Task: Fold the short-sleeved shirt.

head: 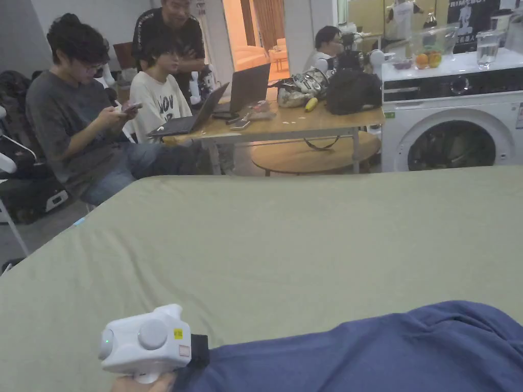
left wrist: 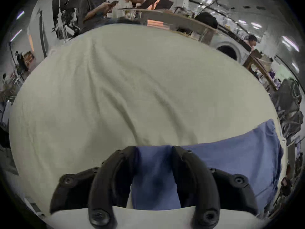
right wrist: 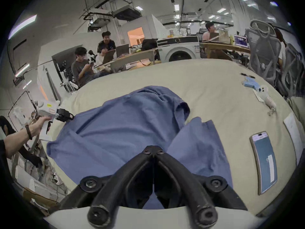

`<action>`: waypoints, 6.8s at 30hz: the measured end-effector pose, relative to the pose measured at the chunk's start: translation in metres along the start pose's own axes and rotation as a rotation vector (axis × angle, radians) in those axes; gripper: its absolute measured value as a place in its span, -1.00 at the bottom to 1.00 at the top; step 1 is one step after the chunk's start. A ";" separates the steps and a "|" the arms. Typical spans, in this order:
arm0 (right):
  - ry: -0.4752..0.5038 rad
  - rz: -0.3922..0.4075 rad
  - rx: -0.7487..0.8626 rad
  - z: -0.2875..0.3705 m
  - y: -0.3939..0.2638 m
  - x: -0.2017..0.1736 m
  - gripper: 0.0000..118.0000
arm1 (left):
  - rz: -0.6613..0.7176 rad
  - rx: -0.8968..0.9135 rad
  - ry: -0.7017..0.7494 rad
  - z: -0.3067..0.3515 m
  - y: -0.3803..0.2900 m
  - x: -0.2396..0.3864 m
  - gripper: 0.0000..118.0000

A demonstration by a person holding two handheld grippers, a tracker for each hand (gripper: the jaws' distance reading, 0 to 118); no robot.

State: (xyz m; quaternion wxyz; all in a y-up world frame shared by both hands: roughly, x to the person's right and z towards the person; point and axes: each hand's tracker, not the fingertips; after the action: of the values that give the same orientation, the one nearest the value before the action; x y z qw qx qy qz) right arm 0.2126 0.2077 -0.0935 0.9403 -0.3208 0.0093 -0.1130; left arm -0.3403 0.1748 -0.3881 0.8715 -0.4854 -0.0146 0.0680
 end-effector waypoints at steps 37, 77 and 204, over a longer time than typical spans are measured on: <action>-0.192 0.210 0.005 -0.070 0.171 0.003 -1.00 | -0.222 0.328 -0.134 0.108 -0.025 0.013 -1.00; 0.051 0.128 0.288 0.070 0.018 -0.102 -0.66 | -0.290 0.693 -0.475 0.256 -0.172 0.087 -0.62; 0.115 -0.118 0.054 0.091 -0.048 -0.048 -1.00 | -0.283 0.066 -0.536 0.098 -0.171 0.212 -0.67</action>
State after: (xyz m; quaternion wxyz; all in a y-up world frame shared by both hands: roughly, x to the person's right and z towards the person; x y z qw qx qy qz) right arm 0.1641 0.2365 0.0052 0.9383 -0.2882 0.0416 -0.1866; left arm -0.1220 0.1972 -0.2001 0.8527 -0.4147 -0.3093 0.0721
